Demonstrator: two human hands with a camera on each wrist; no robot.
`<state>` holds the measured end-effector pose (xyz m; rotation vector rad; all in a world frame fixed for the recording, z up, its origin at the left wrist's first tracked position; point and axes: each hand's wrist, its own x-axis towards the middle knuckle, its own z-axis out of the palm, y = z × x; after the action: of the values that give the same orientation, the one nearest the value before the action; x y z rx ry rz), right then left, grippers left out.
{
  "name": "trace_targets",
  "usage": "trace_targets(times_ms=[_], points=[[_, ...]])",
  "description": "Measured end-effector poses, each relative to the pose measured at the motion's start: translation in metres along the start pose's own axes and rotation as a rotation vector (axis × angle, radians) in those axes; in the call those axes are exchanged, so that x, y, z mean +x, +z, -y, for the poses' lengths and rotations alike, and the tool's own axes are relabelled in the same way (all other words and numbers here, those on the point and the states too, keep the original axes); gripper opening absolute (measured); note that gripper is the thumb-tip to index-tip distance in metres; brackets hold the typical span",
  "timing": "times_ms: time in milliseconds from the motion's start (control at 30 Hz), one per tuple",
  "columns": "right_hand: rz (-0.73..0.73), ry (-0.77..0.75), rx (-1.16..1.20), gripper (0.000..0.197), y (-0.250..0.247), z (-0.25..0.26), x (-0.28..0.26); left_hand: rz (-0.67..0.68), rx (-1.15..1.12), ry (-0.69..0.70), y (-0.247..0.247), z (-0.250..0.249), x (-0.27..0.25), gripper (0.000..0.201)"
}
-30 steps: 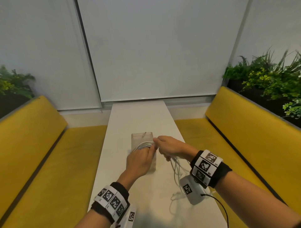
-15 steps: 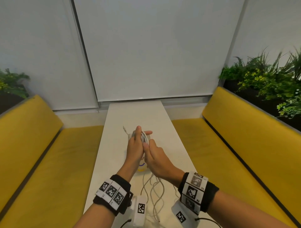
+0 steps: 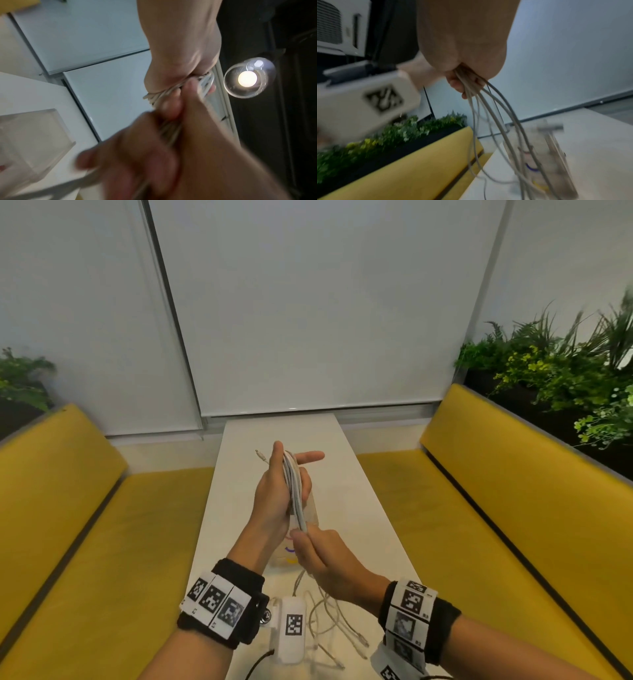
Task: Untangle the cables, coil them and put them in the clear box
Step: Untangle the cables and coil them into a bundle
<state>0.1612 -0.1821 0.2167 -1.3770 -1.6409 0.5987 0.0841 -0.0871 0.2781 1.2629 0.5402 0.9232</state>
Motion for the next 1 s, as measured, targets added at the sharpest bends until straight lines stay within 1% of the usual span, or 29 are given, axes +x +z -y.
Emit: trace_targets(times_ms=[100, 200, 267, 300, 333, 367, 400, 433, 467, 500, 533, 567, 600, 633, 700, 733, 800, 833, 867, 900, 967, 1000], points=[[0.067, 0.045, -0.036, 0.035, 0.005, -0.006, -0.002, 0.066, -0.043, -0.009, 0.003, -0.003, -0.001, 0.071], [0.123, 0.035, -0.065, 0.03, 0.003, -0.005, 0.001, 0.14, -0.179, -0.058, 0.002, -0.004, -0.006, 0.071], [0.186, 0.033, -0.038, 0.023, -0.006, 0.003, 0.004, 0.277, -0.338, -0.104, -0.003, -0.004, -0.009, 0.067], [0.223, 0.042, -0.009, 0.024, -0.011, 0.006, 0.006, 0.368, -0.409, -0.134, -0.006, -0.004, -0.011, 0.065], [0.271, 0.046, -0.01, 0.028, -0.017, 0.005, 0.008, 0.46, -0.454, -0.171, -0.009, -0.005, -0.013, 0.064], [0.305, 0.06, 0.005, 0.028, -0.021, 0.002, 0.012, 0.551, -0.476, -0.216, -0.012, -0.006, -0.015, 0.062], [0.335, 0.084, 0.02, 0.016, -0.025, -0.006, 0.016, 0.647, -0.483, -0.261, -0.015, -0.007, -0.017, 0.06], [0.367, 0.116, 0.025, 0.01, -0.031, -0.014, 0.02, 0.736, -0.462, -0.292, -0.018, -0.008, -0.019, 0.059], [0.38, 0.169, -0.005, 0.032, -0.037, -0.021, 0.025, 0.814, -0.418, -0.308, -0.021, -0.01, -0.022, 0.057], [0.404, 0.215, -0.063, 0.044, -0.044, -0.025, 0.027, 0.866, -0.362, -0.316, -0.024, -0.011, -0.024, 0.056], [0.432, 0.257, -0.089, 0.042, -0.053, -0.028, 0.031, 0.903, -0.319, -0.332, -0.027, -0.013, -0.027, 0.056], [0.476, 0.282, -0.115, 0.031, -0.062, -0.028, 0.034, 0.924, -0.276, -0.345, -0.03, -0.014, -0.029, 0.055], [0.534, 0.305, -0.092, 0.02, -0.071, -0.025, 0.037, 0.943, -0.235, -0.355, -0.033, -0.016, -0.032, 0.054], [0.582, 0.342, -0.066, 0.018, -0.078, -0.022, 0.04, 0.955, -0.186, -0.363, -0.034, -0.018, -0.034, 0.053], [0.66, 0.389, -0.016, 0.029, -0.087, -0.016, 0.047, 0.983, -0.065, -0.362, -0.034, -0.023, -0.036, 0.055], [0.698, 0.423, 0.024, 0.032, -0.089, -0.015, 0.049, 1.0, 0.012, -0.352, -0.033, -0.025, -0.037, 0.057], [0.787, 0.529, 0.134, 0.022, -0.095, -0.01, 0.054, 1.017, 0.197, -0.346, -0.029, -0.027, -0.039, 0.046], [0.827, 0.594, 0.222, 0.022, -0.098, -0.007, 0.056, 1.023, 0.314, -0.356, -0.028, -0.027, -0.04, 0.043], [0.857, 0.658, 0.31, 0.026, -0.101, -0.005, 0.059, 1.032, 0.437, -0.363, -0.026, -0.026, -0.042, 0.045], [0.867, 0.704, 0.37, 0.037, -0.103, -0.003, 0.06, 1.049, 0.562, -0.358, -0.025, -0.022, -0.042, 0.048], [0.881, 0.753, 0.414, 0.07, -0.103, -0.003, 0.062, 1.086, 0.819, -0.357, -0.021, -0.017, -0.043, 0.056], [0.885, 0.761, 0.403, 0.079, -0.101, -0.003, 0.062, 1.097, 0.92, -0.367, -0.019, -0.013, -0.043, 0.058]])
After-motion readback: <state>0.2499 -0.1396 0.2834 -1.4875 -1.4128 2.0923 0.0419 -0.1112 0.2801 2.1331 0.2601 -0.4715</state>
